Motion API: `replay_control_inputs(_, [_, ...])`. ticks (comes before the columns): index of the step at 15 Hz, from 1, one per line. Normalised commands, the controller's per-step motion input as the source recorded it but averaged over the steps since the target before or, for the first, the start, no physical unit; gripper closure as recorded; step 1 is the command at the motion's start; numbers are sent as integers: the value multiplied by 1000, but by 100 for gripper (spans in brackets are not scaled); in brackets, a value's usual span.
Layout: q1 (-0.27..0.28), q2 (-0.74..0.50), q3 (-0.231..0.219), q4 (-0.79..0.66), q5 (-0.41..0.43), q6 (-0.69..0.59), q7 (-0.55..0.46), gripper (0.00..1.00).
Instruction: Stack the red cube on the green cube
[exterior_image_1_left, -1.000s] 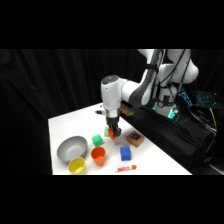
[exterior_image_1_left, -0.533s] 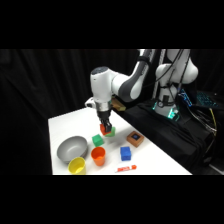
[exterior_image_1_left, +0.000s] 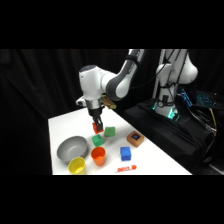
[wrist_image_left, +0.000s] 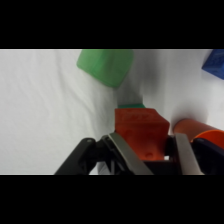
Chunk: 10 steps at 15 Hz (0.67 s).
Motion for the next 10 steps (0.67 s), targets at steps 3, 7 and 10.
replay_control_inputs(3, [-143,241,112,352,167,-148,-241,77])
replay_control_inputs(7, [-112,174,101,292,135,-135,-199,77])
replay_control_inputs(10, [-88,139,94,255,123,-137,-175,77])
